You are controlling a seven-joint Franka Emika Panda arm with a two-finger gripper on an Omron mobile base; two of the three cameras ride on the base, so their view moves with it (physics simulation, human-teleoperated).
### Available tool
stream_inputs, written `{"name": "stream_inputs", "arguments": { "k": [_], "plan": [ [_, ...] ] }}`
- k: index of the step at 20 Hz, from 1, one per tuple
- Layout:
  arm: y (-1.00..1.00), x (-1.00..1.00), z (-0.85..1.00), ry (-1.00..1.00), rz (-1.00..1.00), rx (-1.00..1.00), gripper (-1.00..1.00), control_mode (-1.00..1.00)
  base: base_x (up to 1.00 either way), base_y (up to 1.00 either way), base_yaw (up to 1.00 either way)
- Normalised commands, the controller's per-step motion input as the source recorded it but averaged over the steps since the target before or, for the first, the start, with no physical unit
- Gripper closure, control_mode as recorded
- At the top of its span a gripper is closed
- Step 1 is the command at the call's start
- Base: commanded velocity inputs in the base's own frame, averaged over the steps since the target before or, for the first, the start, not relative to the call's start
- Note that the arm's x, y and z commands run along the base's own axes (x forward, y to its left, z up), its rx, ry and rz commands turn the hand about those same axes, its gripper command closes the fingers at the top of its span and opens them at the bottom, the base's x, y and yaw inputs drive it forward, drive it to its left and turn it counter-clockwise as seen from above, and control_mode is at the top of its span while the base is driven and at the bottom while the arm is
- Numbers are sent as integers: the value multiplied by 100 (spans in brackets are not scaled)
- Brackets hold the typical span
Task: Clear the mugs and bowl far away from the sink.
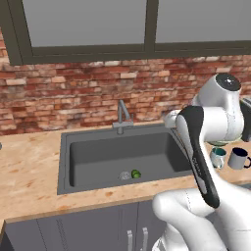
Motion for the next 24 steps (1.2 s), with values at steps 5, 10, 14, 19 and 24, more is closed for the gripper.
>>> {"name": "stream_inputs", "arguments": {
  "k": [5,10,14,19,24],
  "plan": [
    [0,-47,47,3,0,-1,-100,-100,0,0,0],
    [0,-59,65,13,0,0,-100,-100,0,0,0],
    [0,-59,41,6,0,0,-100,-100,0,0,0],
    [-3,-92,18,-4,0,0,-100,-100,0,0,0],
    [0,0,0,0,0,0,-100,100,-88,-29,0]
  ]
}}
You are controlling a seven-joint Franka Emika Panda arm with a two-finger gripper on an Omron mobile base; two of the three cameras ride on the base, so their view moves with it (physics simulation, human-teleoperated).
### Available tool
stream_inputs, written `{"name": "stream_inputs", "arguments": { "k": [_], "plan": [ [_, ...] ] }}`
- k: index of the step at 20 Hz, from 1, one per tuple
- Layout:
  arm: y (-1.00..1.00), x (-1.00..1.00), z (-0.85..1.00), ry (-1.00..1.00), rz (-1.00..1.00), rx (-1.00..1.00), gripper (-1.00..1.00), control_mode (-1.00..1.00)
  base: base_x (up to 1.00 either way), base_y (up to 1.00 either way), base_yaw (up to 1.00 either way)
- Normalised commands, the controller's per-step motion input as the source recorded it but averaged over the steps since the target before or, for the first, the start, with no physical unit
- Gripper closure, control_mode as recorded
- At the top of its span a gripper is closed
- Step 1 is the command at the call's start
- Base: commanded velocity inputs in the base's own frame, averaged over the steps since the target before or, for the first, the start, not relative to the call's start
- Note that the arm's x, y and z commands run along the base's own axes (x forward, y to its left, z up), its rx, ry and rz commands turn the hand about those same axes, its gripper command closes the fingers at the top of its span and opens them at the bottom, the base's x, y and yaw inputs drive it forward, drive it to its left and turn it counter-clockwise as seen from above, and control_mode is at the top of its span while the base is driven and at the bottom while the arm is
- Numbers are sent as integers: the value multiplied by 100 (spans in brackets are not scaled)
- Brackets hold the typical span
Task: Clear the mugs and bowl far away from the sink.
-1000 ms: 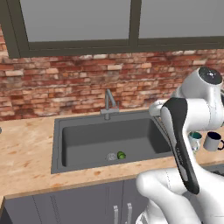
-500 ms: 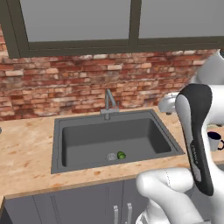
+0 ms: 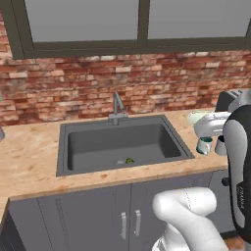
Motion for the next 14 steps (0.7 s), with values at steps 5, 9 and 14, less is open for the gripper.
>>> {"name": "stream_inputs", "arguments": {
  "k": [5,9,14],
  "plan": [
    [0,0,0,0,0,0,-100,100,-21,-64,0],
    [0,0,0,0,0,0,-100,100,4,-83,0],
    [0,0,0,0,0,0,-100,100,48,-55,4]
  ]
}}
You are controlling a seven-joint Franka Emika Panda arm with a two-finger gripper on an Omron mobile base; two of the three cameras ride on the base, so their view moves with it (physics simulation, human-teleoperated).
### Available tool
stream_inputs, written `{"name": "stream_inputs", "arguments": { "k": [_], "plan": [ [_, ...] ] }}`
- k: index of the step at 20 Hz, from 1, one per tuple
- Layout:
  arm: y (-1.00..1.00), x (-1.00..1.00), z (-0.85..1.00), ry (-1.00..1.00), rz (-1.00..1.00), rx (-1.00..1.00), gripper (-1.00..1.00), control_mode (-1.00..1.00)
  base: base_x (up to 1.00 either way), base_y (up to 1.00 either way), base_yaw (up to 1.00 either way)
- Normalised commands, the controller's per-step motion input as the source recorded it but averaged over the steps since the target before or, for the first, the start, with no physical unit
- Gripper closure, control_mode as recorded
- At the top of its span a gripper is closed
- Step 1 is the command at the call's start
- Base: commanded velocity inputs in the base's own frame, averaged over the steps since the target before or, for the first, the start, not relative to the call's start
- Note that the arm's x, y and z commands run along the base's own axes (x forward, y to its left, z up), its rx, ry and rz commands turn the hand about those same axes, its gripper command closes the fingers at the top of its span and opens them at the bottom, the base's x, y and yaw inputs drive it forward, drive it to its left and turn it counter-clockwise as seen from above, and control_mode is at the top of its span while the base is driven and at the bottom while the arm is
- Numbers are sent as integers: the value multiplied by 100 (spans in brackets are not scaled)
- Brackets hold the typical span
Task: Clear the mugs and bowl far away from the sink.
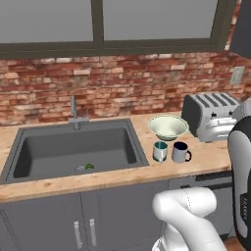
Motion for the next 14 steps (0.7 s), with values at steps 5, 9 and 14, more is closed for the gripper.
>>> {"name": "stream_inputs", "arguments": {
  "k": [5,9,14],
  "plan": [
    [0,0,0,0,0,0,-100,100,53,-34,11],
    [0,0,0,0,0,0,-100,100,47,-35,15],
    [0,0,0,0,0,0,-100,100,7,-43,23]
  ]
}}
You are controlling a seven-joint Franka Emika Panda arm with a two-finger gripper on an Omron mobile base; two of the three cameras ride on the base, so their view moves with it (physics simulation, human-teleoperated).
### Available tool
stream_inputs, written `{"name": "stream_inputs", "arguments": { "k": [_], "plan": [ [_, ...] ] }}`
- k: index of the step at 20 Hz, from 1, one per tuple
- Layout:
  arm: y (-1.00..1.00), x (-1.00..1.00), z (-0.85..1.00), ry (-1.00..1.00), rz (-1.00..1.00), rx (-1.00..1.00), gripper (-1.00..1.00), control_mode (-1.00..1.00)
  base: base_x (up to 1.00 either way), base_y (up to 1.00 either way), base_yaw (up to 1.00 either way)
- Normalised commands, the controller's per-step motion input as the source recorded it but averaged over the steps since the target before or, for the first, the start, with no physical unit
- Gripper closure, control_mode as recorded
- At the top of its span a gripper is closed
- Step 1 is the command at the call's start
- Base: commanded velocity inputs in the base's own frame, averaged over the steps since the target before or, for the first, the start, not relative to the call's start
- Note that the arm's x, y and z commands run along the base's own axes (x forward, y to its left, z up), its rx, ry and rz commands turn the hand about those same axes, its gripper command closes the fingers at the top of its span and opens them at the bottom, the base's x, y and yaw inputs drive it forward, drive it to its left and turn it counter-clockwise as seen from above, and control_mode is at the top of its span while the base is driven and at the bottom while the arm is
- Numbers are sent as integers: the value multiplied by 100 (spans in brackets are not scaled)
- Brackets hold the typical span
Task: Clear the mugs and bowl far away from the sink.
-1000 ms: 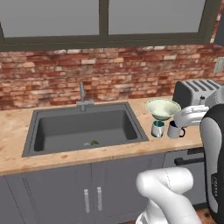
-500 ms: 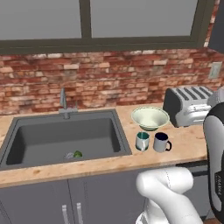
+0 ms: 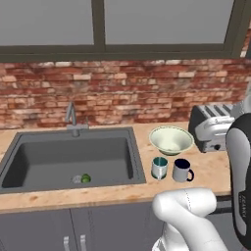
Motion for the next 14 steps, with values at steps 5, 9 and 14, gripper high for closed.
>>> {"name": "stream_inputs", "arguments": {
  "k": [5,9,14],
  "plan": [
    [0,0,0,0,0,0,-100,100,0,-5,4],
    [0,0,0,0,0,0,-100,100,0,0,7],
    [0,0,0,0,0,0,-100,100,-10,31,-15]
  ]
}}
